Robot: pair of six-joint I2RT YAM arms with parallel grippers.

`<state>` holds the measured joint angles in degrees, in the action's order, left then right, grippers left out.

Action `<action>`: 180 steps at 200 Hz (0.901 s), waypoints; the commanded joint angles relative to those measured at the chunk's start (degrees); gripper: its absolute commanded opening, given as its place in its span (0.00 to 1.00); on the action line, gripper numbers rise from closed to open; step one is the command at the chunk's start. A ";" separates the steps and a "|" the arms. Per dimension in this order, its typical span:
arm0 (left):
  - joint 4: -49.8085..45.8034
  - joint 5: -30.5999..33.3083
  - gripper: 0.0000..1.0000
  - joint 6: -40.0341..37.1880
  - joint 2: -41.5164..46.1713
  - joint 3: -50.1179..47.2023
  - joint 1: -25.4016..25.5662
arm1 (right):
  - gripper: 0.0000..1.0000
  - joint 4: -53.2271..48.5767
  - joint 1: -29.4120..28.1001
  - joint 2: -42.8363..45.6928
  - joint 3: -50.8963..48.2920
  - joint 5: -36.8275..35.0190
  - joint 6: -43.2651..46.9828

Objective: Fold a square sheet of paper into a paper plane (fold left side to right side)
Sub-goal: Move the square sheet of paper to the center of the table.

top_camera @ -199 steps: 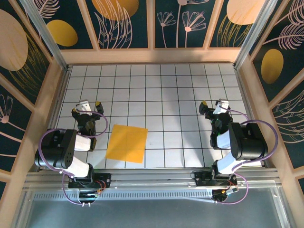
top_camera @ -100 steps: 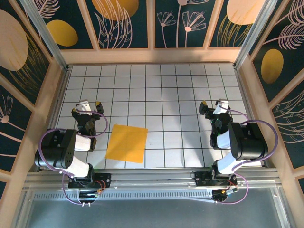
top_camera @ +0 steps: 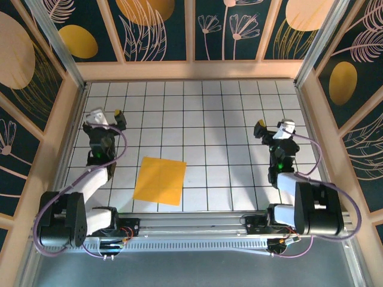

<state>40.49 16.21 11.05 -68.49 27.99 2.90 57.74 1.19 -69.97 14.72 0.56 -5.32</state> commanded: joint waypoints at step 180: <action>-57.74 -45.74 0.98 25.56 -4.98 7.10 24.99 | 0.99 -43.18 -11.45 7.70 14.46 8.50 -19.12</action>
<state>-14.20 -27.05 36.10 -69.67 35.03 25.04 16.43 -9.37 -61.89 27.27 12.01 -25.61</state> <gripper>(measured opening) 0.984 0.992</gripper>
